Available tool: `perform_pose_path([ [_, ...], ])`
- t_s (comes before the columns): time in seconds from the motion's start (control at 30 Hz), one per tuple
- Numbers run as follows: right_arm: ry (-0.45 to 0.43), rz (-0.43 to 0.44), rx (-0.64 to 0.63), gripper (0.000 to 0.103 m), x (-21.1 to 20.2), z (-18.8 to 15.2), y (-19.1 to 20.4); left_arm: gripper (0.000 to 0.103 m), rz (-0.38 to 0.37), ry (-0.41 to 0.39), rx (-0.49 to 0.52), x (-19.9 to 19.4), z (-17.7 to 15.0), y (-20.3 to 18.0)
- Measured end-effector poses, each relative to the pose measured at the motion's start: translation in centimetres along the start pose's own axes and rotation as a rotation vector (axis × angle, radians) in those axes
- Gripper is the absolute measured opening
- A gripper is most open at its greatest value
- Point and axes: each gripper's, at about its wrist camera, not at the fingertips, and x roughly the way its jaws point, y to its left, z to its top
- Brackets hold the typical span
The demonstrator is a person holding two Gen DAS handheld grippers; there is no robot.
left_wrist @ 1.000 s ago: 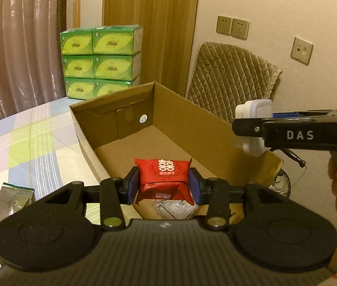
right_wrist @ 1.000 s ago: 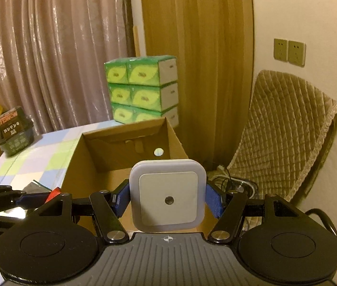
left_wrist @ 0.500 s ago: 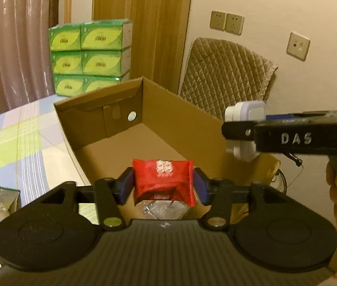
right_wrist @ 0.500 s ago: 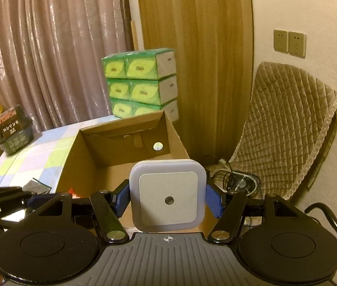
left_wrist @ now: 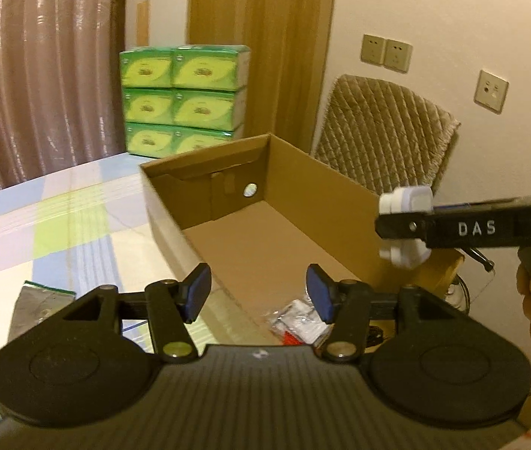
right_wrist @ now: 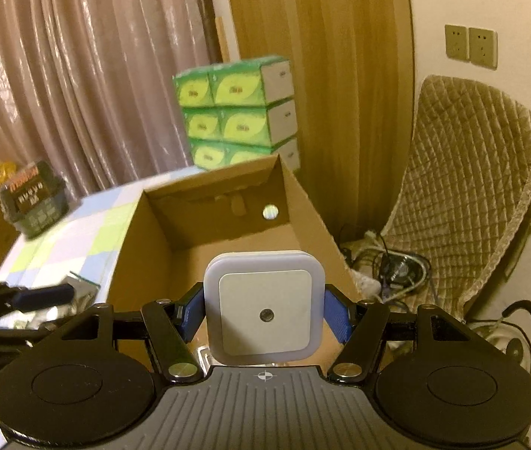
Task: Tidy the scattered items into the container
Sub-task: 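Carry the night light and red packet into the box and release both, then return both grippers to the table and grasp the white medicine box with the left gripper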
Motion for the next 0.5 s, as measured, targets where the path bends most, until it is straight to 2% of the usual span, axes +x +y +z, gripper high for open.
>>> perform_pose_path([
  [0.03,0.013,0.007,-0.005,0.064,0.2,0.0,0.2,0.051,0.005,-0.001,-0.002,-0.2,0.0,0.2],
  [0.1,-0.003,0.026,0.008,0.079,0.1,0.0,0.4,0.051,0.014,0.001,-0.01,-0.5,-0.2,0.8],
  [0.2,-0.039,0.019,0.022,0.08,-0.3,0.2,0.6,0.051,0.027,0.006,-0.017,-0.9,-0.5,1.5],
  [0.5,-0.065,0.053,0.056,0.08,-1.1,0.4,1.7,0.051,0.064,0.006,-0.047,-3.1,-1.6,3.6],
])
